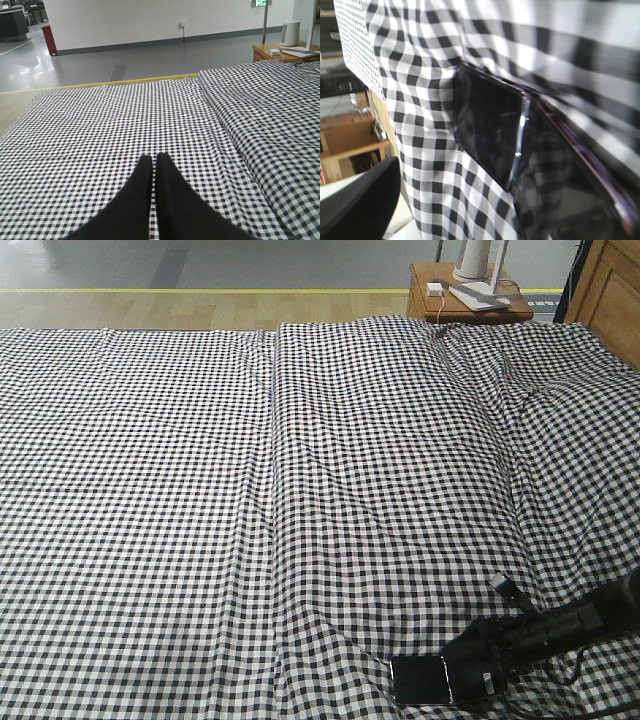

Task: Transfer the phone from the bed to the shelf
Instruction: 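Close the right gripper on the black phone's edge, then lift the phone off the bed with the right gripper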

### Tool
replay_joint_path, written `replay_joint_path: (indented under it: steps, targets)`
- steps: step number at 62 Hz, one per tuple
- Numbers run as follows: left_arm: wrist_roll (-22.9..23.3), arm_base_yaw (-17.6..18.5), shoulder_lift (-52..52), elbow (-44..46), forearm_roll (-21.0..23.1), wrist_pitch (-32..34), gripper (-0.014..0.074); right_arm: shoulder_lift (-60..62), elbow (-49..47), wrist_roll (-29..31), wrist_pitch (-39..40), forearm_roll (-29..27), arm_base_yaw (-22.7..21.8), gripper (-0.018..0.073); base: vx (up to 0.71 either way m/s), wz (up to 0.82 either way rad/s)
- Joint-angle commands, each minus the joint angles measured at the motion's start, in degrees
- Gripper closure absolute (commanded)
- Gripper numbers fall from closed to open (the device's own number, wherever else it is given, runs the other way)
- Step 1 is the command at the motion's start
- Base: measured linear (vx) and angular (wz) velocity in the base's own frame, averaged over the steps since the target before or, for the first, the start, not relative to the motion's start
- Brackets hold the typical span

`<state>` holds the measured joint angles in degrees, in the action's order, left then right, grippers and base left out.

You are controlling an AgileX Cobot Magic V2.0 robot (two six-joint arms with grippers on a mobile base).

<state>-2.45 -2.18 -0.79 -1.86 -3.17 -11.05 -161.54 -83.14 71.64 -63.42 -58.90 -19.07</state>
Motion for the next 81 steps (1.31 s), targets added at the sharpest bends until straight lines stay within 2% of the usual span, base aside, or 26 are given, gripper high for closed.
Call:
replay_joint_path:
  steps: [1, 8, 17, 25, 36, 43, 51, 58, 81]
  targets:
    - [0.2, 0.0, -0.7, 1.5, 0.3, 4.0, 0.0596, 3.3, -0.5, 1.0, -4.3, -1.2, 0.3, -0.0029, 0.00, 0.00]
    - [0.2, 0.0, -0.7, 1.5, 0.3, 4.0, 0.0596, 3.3, -0.5, 0.4, -4.4, -1.1, 0.2, 0.0008, 0.00, 0.00]
    - [0.2, 0.0, -0.7, 1.5, 0.3, 4.0, 0.0596, 3.3, -0.5, 0.3, -4.4, -1.1, 0.2, 0.0125, 0.00, 0.00]
    - [0.2, 0.0, -0.7, 1.5, 0.3, 4.0, 0.0596, 3.3, -0.5, 0.3, -4.4, -0.9, 0.2, 0.0297, 0.00, 0.00]
    - [0.2, 0.0, -0.7, 1.5, 0.3, 4.0, 0.0596, 3.3, -0.5, 0.6, -4.4, -0.3, 0.0, 0.0576, 0.00, 0.00]
    - [0.2, 0.0, -0.7, 1.5, 0.3, 4.0, 0.0596, 3.3, -0.5, 0.6, -5.1, -0.3, -1.0, 0.0569, 0.00, 0.00]
    - [0.2, 0.0, -0.7, 1.5, 0.3, 4.0, 0.0596, 3.5, -0.5, 1.9, -10.4, -0.8, -2.3, 0.0566, 0.00, 0.00]
    - [0.2, 0.0, -0.7, 1.5, 0.3, 4.0, 0.0596, 5.3, 0.5, 1.1, -10.6, -0.1, -3.1, 0.0564, 0.00, 0.00]
    - [0.2, 0.0, -0.7, 1.5, 0.3, 4.0, 0.0596, 22.4, 8.7, 0.5, -10.6, -0.2, -3.3, 0.0564, 0.00, 0.00]
